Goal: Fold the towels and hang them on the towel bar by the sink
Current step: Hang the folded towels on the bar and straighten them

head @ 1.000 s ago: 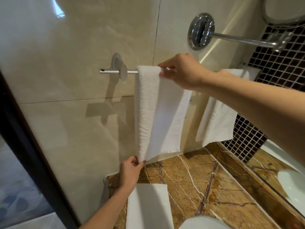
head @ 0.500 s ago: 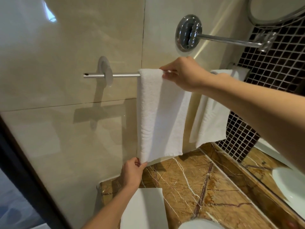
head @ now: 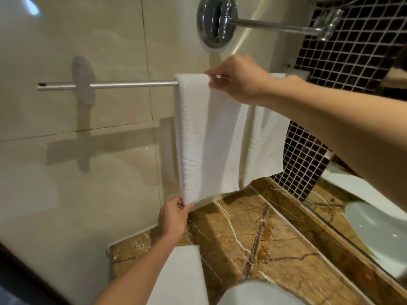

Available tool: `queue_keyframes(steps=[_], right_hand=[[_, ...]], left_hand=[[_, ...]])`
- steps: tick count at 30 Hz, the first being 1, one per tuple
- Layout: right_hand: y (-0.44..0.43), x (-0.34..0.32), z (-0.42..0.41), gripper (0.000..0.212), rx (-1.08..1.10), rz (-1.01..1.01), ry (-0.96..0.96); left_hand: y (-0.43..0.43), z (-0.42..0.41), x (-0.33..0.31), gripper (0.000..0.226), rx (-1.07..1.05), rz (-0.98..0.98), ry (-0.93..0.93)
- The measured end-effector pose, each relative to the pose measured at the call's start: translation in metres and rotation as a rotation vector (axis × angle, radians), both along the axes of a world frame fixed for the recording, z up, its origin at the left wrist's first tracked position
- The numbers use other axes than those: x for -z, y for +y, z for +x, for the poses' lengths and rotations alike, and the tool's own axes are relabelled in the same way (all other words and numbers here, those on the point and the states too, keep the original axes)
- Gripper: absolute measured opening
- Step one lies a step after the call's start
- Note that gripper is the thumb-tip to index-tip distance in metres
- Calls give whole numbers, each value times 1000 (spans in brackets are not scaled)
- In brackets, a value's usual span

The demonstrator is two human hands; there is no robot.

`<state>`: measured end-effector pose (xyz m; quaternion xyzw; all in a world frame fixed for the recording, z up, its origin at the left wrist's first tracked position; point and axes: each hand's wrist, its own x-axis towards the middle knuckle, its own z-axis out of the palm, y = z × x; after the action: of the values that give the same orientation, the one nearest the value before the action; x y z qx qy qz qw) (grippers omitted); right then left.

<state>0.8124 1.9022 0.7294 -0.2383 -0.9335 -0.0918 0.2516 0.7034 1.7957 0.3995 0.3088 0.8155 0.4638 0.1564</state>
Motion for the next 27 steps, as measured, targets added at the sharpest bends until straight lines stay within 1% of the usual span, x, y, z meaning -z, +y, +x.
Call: queue_keyframes(steps=[7,11,17,20,21,22,24,26,27], right_hand=[[16,2,16,29,23,-34,1],[21,2,20,30,33,-20,1],[20,2,21,33,48,-27,-16],[17,2,19,32,63,-46,-33],[16,3,18,31,71,-54,-36],[14,6,17,31,81,-63,-31],[8,15,17,32,98,-63,4],[-2,29,17,32,87,1,55],[-8,37,17,35,72,35,80]], left_hand=[[18,14,1,33,23,0,12],[26,18,2,35,28,19,11],[27,16,4,26,14,27,40],[23,15,3,23,39,48,35],[21,14,3,24,50,62,16],[19,13,3,30,60,74,-9],[12,9,3,47,79,85,-53],[2,4,3,58,83,86,-91],[-3,0,3,60,78,89,-109]])
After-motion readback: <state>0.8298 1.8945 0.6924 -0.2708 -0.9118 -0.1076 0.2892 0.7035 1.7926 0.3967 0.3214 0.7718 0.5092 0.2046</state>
